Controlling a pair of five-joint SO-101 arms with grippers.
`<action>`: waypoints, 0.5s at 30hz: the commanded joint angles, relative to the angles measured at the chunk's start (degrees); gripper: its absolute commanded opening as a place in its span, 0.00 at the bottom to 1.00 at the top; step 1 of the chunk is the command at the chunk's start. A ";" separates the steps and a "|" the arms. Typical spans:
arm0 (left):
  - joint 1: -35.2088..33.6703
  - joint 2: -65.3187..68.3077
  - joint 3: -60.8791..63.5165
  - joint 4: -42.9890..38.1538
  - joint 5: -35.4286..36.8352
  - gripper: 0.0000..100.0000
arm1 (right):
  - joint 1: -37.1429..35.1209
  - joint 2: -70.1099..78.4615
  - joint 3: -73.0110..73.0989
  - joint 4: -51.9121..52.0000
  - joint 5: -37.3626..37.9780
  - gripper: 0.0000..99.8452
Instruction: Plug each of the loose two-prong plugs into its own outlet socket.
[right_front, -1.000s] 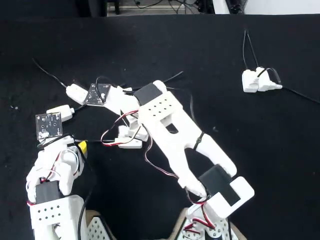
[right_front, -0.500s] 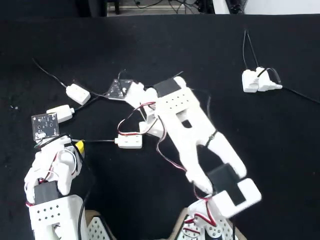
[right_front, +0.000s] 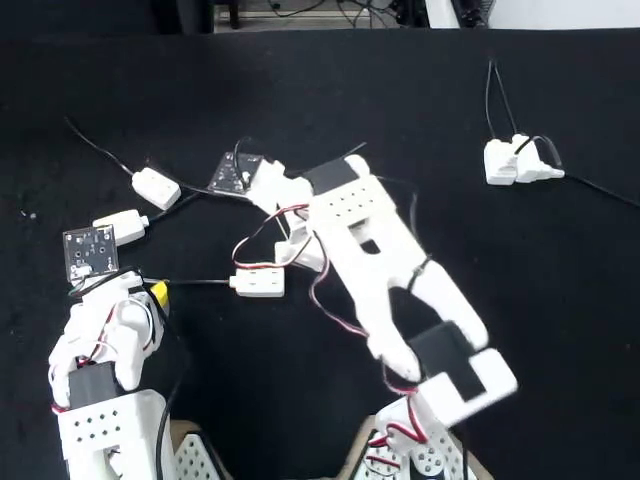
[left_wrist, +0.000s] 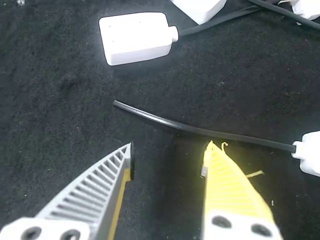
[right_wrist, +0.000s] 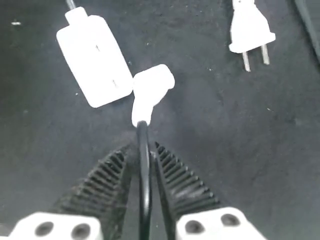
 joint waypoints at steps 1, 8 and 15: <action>-0.57 -0.53 -1.10 -1.05 0.26 0.23 | 0.97 0.22 -0.66 -2.02 0.53 0.01; -0.57 -0.53 -1.19 -1.05 0.26 0.23 | 0.79 0.75 -0.22 -2.29 0.79 0.18; -0.57 -0.53 -1.19 -1.05 0.26 0.23 | -0.44 0.84 3.82 -6.68 2.99 0.17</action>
